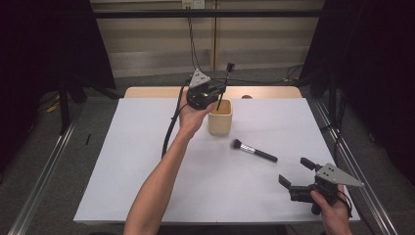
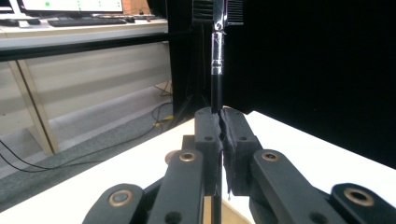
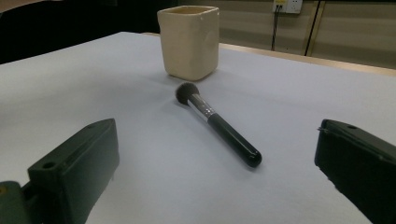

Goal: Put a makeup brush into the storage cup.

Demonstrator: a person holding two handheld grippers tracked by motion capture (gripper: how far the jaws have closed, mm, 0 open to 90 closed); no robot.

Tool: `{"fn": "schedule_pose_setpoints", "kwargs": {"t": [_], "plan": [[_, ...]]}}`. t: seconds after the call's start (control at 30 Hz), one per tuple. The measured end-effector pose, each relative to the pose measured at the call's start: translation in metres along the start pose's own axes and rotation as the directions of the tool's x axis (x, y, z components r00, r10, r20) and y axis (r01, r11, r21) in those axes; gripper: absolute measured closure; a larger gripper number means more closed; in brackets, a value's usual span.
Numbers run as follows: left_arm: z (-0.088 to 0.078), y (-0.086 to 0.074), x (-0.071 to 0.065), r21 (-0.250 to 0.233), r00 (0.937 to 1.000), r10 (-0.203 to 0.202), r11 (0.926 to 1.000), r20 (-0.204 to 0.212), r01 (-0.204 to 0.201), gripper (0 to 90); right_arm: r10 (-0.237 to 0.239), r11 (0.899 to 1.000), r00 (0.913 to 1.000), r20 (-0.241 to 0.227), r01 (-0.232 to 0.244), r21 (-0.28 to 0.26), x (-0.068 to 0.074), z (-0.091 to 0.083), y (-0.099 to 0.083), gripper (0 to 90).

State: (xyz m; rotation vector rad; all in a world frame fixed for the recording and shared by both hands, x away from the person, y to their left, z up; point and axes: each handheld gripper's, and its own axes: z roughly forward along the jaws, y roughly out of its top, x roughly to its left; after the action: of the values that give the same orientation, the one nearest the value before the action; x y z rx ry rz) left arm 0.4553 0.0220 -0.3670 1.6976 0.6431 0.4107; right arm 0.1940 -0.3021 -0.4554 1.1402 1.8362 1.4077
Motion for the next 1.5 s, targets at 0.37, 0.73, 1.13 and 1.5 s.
{"fn": "schedule_pose_setpoints", "kwargs": {"t": [0.37, 0.73, 1.13, 1.5], "plan": [[0.006, -0.009, 0.003, 0.032, 0.9999, -0.01, 0.9994, -0.007, 0.01, 85.7, 0.0, 1.0, 1.0, -0.002, 0.0, 0.0, 0.0, 0.0, 0.0, 0.0], [0.007, -0.023, 0.007, 0.062, 0.9998, -0.011, 0.998, -0.018, 0.012, 85.6, 0.0, 1.0, 1.0, -0.003, 0.0, 0.003, 0.0, 0.0, 0.0, 0.0], [0.003, -0.04, 0.012, 0.069, 0.9991, -0.026, 0.9972, -0.035, 0.028, 85.7, -0.001, 1.0, 1.0, -0.002, 0.001, 0.003, 0.001, 0.001, 0.0, 0.0], [0.006, -0.052, 0.008, 0.101, 0.9993, -0.02, 0.9946, -0.03, 0.023, 85.7, -0.002, 1.0, 1.0, -0.002, 0.002, 0.005, 0.001, 0.0, 0.0, 0.0]]}}
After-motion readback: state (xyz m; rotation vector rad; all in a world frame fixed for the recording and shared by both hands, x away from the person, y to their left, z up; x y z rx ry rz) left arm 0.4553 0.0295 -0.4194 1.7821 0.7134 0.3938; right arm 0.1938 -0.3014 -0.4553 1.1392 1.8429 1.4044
